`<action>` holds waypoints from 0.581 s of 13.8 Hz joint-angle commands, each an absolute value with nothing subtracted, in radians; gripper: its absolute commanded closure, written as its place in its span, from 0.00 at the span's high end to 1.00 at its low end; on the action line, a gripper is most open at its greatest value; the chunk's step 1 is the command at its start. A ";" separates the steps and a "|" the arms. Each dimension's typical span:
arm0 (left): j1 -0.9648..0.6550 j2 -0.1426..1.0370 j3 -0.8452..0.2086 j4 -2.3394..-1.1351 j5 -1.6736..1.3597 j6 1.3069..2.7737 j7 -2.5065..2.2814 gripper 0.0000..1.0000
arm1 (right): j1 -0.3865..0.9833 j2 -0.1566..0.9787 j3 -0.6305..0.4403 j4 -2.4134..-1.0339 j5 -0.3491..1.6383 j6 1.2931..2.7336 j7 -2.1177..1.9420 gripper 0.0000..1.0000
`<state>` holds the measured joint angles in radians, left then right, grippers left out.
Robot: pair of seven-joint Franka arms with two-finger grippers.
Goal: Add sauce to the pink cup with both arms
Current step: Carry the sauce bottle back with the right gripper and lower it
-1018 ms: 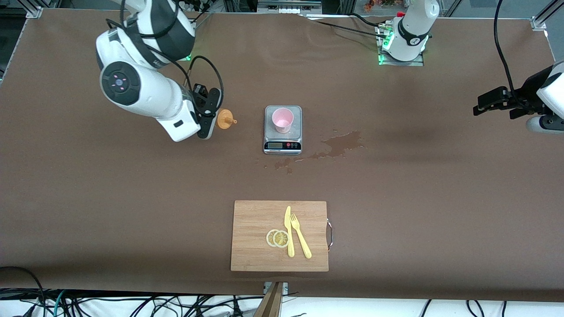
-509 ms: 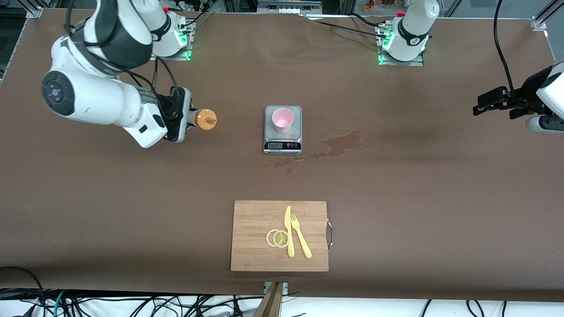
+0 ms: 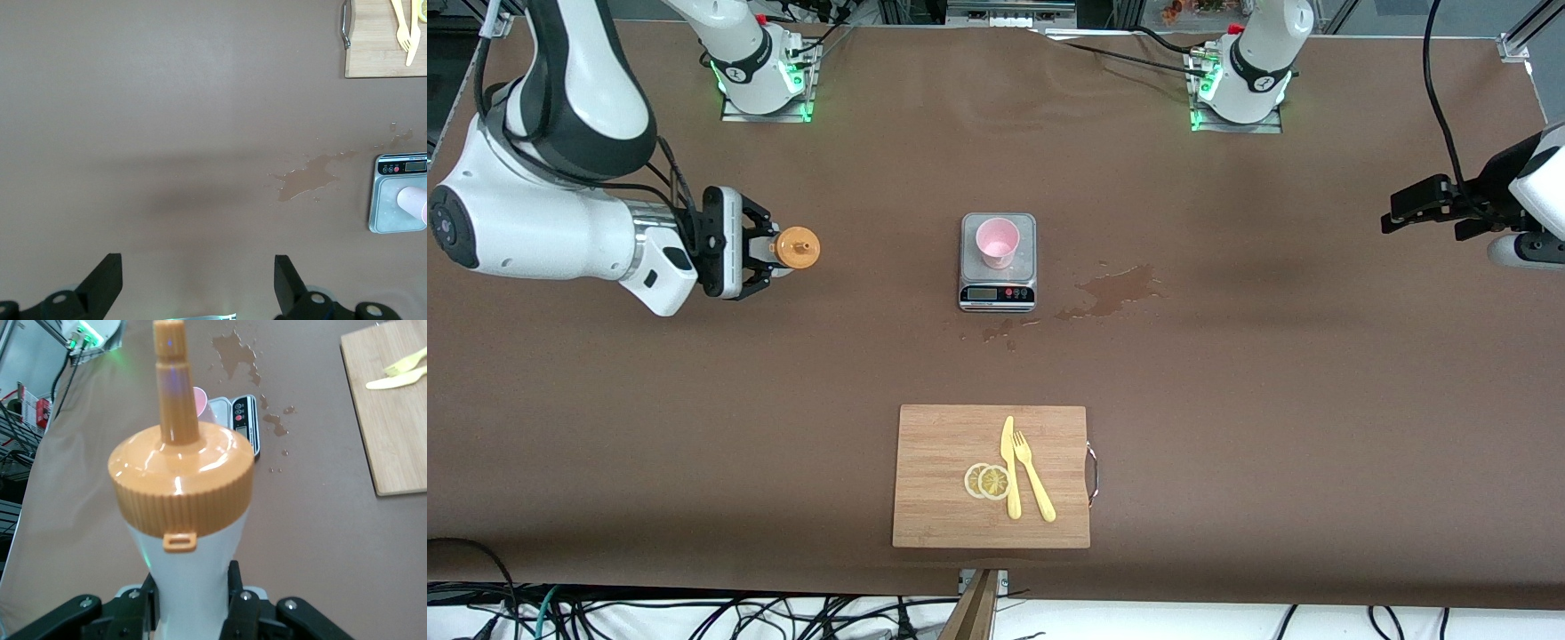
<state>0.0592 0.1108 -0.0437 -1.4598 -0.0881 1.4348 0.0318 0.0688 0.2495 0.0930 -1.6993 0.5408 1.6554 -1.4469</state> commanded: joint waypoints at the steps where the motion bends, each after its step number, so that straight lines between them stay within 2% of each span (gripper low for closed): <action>1: 0.055 0.123 -0.044 -1.430 -0.078 1.422 0.038 1.00 | -0.001 0.210 0.117 -1.788 0.616 1.672 -1.607 0.40; 8: 0.055 0.123 -0.044 -1.430 -0.078 1.422 0.038 1.00 | -0.116 0.258 0.109 -1.922 0.725 1.698 -1.998 0.41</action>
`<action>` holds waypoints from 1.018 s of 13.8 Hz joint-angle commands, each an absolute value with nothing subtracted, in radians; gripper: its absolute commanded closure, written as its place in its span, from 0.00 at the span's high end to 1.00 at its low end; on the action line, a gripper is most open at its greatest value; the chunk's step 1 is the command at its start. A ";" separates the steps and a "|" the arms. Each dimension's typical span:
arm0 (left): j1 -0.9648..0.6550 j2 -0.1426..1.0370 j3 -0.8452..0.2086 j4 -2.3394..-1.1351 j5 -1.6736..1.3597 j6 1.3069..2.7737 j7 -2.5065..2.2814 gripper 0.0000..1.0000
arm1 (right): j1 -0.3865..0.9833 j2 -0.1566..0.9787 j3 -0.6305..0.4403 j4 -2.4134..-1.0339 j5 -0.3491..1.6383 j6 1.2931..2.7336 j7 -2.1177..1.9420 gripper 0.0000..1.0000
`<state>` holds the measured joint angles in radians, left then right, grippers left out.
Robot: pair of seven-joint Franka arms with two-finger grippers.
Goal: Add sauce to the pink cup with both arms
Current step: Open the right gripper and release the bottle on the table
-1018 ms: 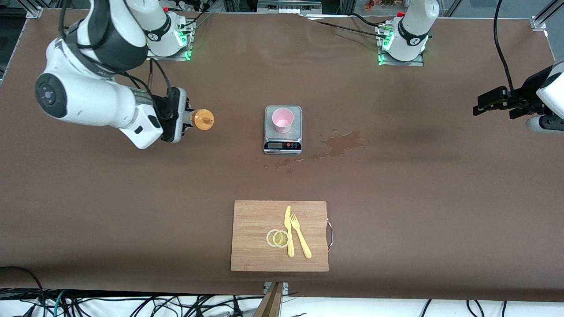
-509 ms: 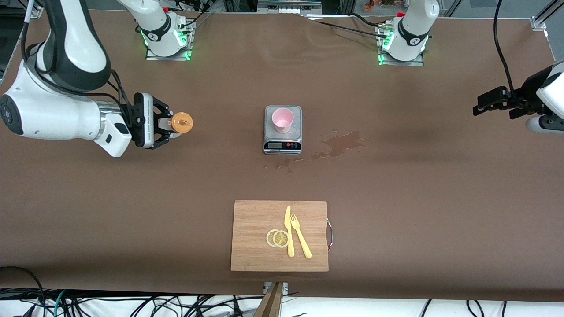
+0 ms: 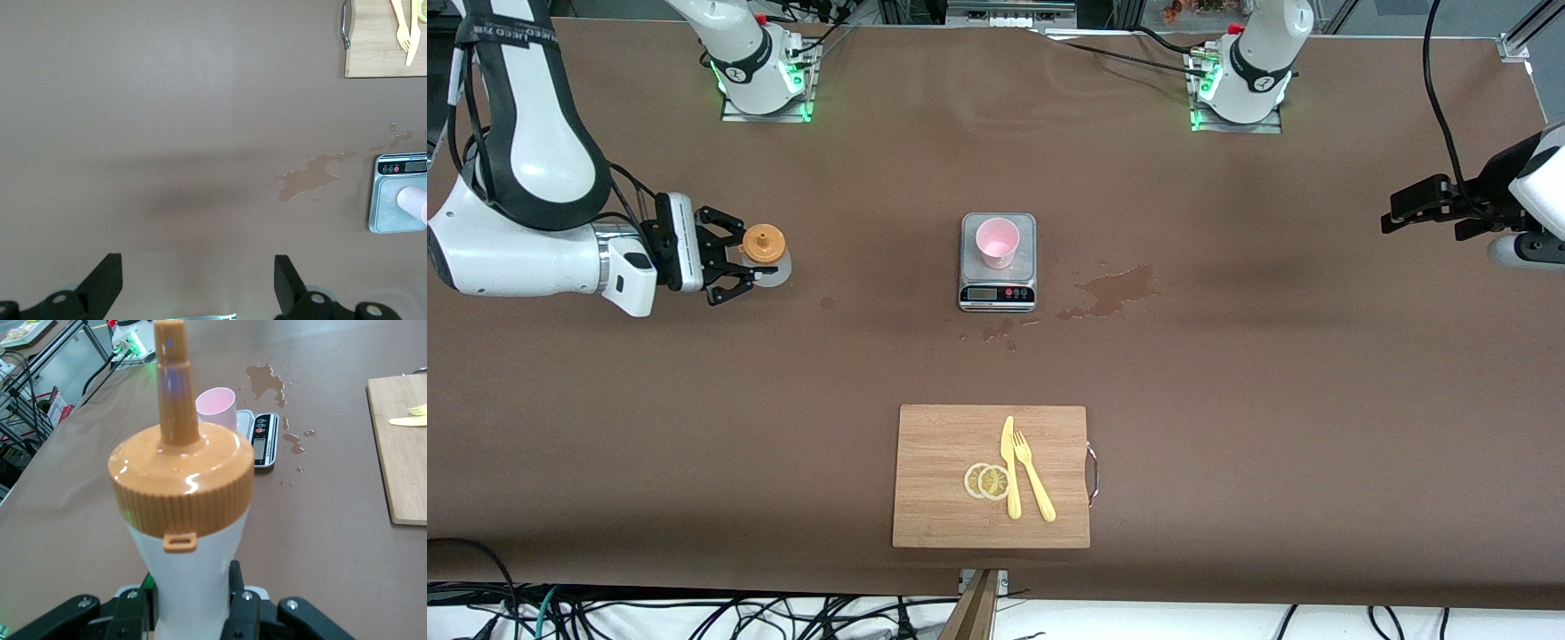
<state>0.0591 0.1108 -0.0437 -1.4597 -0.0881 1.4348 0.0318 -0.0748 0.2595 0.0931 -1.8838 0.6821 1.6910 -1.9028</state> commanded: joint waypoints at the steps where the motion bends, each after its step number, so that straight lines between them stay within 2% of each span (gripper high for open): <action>1: 0.055 0.123 -0.044 -1.430 -0.078 1.422 0.038 1.00 | -0.135 0.282 0.107 -1.927 0.726 1.698 -2.043 0.41; 8: 0.055 0.123 -0.044 -1.430 -0.078 1.422 0.038 1.00 | -0.242 0.489 0.097 -1.924 0.758 1.703 -2.344 0.43; 14: 0.055 0.123 -0.043 -1.430 -0.078 1.422 0.038 1.00 | -0.252 0.590 0.083 -1.921 0.793 1.732 -2.433 0.46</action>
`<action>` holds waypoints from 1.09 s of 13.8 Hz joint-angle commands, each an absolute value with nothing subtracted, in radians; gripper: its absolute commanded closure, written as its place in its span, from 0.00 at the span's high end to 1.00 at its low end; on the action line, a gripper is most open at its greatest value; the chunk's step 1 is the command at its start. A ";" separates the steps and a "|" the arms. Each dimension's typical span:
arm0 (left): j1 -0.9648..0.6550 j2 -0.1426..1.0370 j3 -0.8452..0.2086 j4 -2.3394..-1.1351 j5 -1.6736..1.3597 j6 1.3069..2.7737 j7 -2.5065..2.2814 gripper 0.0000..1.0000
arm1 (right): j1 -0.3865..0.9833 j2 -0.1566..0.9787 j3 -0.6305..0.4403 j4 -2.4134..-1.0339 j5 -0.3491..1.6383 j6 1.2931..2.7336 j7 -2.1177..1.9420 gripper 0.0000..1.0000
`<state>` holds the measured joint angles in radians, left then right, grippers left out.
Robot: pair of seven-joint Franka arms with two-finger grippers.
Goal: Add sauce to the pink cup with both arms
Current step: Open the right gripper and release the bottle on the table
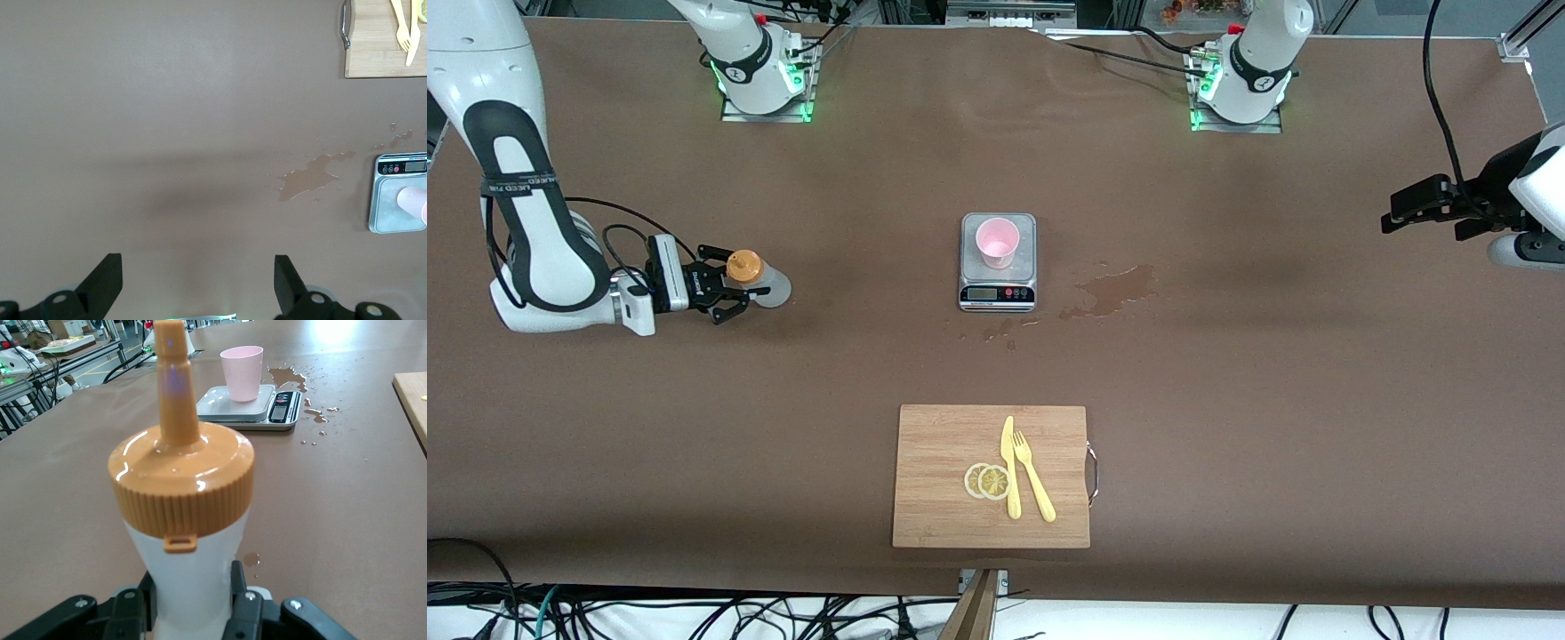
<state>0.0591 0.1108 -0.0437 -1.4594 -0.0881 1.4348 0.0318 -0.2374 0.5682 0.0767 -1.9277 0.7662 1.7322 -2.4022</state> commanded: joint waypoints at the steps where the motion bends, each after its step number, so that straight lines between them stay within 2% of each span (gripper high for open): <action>1: 0.055 0.123 -0.043 -1.430 -0.078 1.422 0.038 1.00 | -0.252 0.607 0.083 -1.916 0.798 1.738 -2.451 0.48; 4: 0.055 0.123 -0.043 -1.430 -0.078 1.422 0.038 1.00 | -0.253 0.624 0.081 -1.914 0.811 1.736 -2.483 0.52; 5: 0.055 0.123 -0.043 -1.430 -0.078 1.422 0.038 1.00 | -0.255 0.627 0.081 -1.914 0.811 1.736 -2.484 0.59; 7: 0.055 0.123 -0.043 -1.430 -0.078 1.422 0.038 1.00 | -0.261 0.632 0.081 -1.907 0.815 1.735 -2.482 1.00; 12: 0.055 0.123 -0.043 -1.430 -0.078 1.422 0.038 1.00 | -0.279 0.624 0.074 -1.885 0.763 1.729 -2.494 1.00; 15: 0.055 0.123 -0.043 -1.430 -0.078 1.422 0.038 1.00 | -0.307 0.578 0.063 -1.882 0.689 1.727 -2.490 1.00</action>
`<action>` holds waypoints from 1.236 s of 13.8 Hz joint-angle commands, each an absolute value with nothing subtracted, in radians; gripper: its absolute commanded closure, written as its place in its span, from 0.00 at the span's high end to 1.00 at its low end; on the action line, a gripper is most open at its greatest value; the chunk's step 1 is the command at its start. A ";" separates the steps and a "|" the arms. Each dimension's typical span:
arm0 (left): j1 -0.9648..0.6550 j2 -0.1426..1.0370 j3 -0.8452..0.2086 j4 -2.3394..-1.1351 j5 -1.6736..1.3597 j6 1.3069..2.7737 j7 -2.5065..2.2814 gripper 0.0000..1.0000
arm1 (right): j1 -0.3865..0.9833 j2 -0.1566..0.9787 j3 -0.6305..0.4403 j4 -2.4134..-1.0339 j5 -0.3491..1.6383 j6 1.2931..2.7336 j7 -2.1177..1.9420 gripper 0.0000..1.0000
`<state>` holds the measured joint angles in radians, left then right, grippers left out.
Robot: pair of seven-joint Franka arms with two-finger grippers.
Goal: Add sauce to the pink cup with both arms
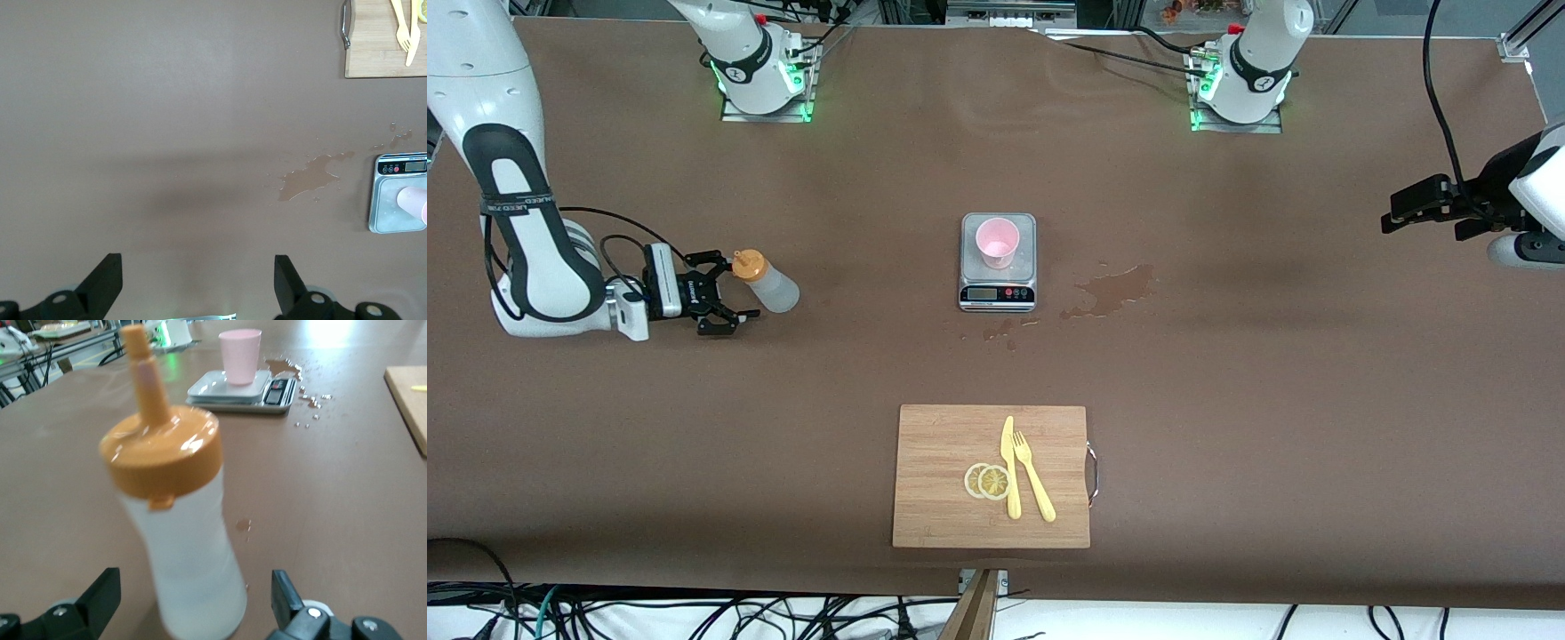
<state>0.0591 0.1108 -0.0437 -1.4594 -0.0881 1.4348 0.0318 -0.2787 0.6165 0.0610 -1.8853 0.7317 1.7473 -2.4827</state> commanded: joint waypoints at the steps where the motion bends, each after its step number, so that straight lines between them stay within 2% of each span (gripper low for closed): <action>1: 0.055 0.123 -0.043 -1.430 -0.078 1.422 0.038 1.00 | -0.319 0.551 0.063 -1.881 0.681 1.729 -2.488 1.00; 4: 0.055 0.123 -0.043 -1.430 -0.078 1.422 0.038 1.00 | -0.333 0.416 0.041 -1.881 0.654 1.730 -2.476 1.00; 9: 0.055 0.123 -0.044 -1.430 -0.078 1.422 0.038 1.00 | -0.327 0.211 0.040 -1.884 0.467 1.756 -2.234 1.00; 12: 0.055 0.123 -0.043 -1.430 -0.078 1.422 0.038 1.00 | -0.244 0.071 0.043 -1.890 0.327 1.801 -1.925 1.00; 17: 0.055 0.123 -0.043 -1.430 -0.078 1.422 0.038 1.00 | -0.132 -0.011 0.044 -1.893 0.184 1.810 -1.379 1.00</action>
